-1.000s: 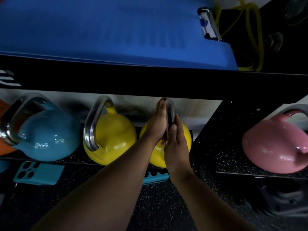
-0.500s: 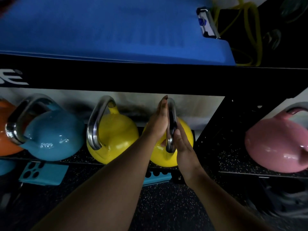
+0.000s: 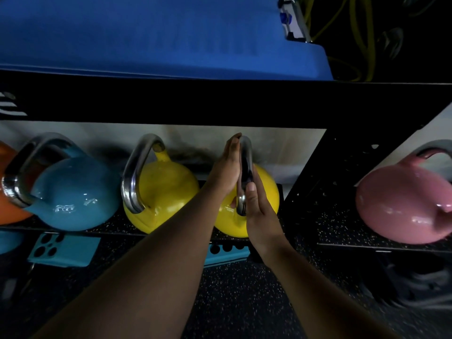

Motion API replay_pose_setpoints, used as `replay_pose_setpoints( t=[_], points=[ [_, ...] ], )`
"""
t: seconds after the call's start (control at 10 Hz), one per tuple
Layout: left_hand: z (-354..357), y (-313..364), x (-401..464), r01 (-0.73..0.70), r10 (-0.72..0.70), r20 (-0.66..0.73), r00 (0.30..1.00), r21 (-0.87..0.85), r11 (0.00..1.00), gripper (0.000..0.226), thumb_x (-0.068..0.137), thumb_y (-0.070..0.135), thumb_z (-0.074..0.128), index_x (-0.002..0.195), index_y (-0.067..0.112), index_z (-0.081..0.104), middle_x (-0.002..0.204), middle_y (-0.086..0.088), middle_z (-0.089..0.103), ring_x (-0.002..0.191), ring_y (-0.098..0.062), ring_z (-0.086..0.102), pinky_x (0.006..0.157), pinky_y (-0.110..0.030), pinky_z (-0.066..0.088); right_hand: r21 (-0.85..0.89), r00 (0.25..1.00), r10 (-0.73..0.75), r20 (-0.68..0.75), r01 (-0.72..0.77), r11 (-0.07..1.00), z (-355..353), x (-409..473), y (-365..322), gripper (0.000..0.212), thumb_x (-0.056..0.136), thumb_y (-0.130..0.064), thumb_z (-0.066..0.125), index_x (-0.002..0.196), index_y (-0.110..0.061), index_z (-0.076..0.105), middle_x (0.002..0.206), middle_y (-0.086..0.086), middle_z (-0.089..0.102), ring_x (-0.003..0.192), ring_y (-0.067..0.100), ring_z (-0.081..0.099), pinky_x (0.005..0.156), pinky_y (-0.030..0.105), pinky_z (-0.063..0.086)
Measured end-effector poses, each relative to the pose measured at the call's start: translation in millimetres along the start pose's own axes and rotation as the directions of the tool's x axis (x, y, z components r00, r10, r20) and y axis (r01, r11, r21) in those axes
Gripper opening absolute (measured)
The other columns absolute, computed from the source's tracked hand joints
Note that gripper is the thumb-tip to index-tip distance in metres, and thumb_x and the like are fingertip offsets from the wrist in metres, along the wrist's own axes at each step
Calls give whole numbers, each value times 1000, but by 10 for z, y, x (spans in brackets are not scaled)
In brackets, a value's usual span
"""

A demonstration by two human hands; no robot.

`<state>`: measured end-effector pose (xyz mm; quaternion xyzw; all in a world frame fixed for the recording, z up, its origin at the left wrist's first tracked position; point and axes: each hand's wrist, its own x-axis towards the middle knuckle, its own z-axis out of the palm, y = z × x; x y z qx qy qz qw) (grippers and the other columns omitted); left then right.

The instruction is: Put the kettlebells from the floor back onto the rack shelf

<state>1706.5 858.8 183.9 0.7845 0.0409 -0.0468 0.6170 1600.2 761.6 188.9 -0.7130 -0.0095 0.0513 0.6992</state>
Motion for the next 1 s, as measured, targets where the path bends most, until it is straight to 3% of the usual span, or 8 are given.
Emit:
replay_pose_setpoints(
  t=[0.1, 0.3, 0.4, 0.5, 0.7, 0.8, 0.9, 1.0],
  points=[
    [-5, 11, -7, 2, -3, -11, 1000, -9, 1000, 57, 96, 58, 28, 141, 28, 46, 145, 3, 50, 133, -11, 46, 110, -30, 38, -19, 1000, -14, -5, 14, 1000, 1, 21, 74, 50, 103, -42, 23, 152, -40, 18, 149, 7, 45, 127, 20, 52, 75, 3, 43],
    [-10, 45, -43, -114, 120, -10, 993, 249, 962, 46, 105, 35, 25, 148, 22, 31, 148, -13, 44, 125, -34, 53, 100, -43, 47, -93, 999, 37, 13, -36, 995, 1, 5, 7, 48, 102, -45, 22, 150, -47, 16, 143, -9, 52, 96, -12, 61, 74, 9, 44],
    [1, 57, -57, -108, 115, -44, 992, 139, 984, 51, 101, 50, 26, 143, 27, 44, 144, -1, 51, 132, -21, 49, 106, -30, 41, -118, 999, 36, 13, -34, 992, -11, -14, -32, 47, 103, -45, 21, 150, -48, 16, 140, -9, 54, 92, -8, 63, 73, 8, 45],
    [13, 41, -67, -131, 143, -37, 989, 226, 965, 51, 102, 50, 25, 142, 26, 44, 143, -3, 52, 131, -23, 50, 103, -29, 42, -126, 998, 63, 6, -62, 990, -11, -24, -51, 48, 101, -48, 21, 148, -51, 15, 137, -8, 57, 93, -5, 64, 75, 14, 44],
    [-81, 293, -193, -79, 119, -43, 992, 530, 845, 48, 105, 25, 30, 150, 9, 25, 153, -17, 35, 133, -35, 42, 101, -36, 38, -147, 992, 116, 56, -106, 983, -146, -24, -182, 48, 102, -45, 31, 149, -45, 22, 133, -23, 52, 110, -11, 54, 72, -1, 36],
    [-244, 342, -298, -109, 179, -61, 982, 588, 801, 44, 104, 29, 35, 145, 14, 35, 140, -20, 47, 114, -40, 55, 83, -44, 47, -316, 989, 145, 27, -129, 940, -335, 41, -326, 43, 100, -44, 42, 142, -40, 40, 114, -13, 63, 92, 8, 60, 57, 8, 39],
    [-326, 343, -443, -142, 247, -39, 968, 726, 673, 41, 102, 35, 39, 137, 16, 43, 128, -18, 56, 105, -39, 60, 76, -41, 47, -512, 994, 112, 13, -90, 854, -510, 20, -392, 36, 99, -38, 47, 135, -33, 49, 104, -6, 64, 85, 11, 63, 58, 19, 45],
    [-365, 361, -630, -146, 233, 40, 972, 875, 462, 30, 96, 30, 47, 120, 14, 53, 114, -15, 64, 99, -37, 60, 68, -38, 42, -681, 1000, 21, -3, -17, 732, -749, -40, -430, 31, 97, -32, 51, 128, -29, 55, 110, 2, 65, 96, 17, 63, 74, 28, 52]
  ],
)
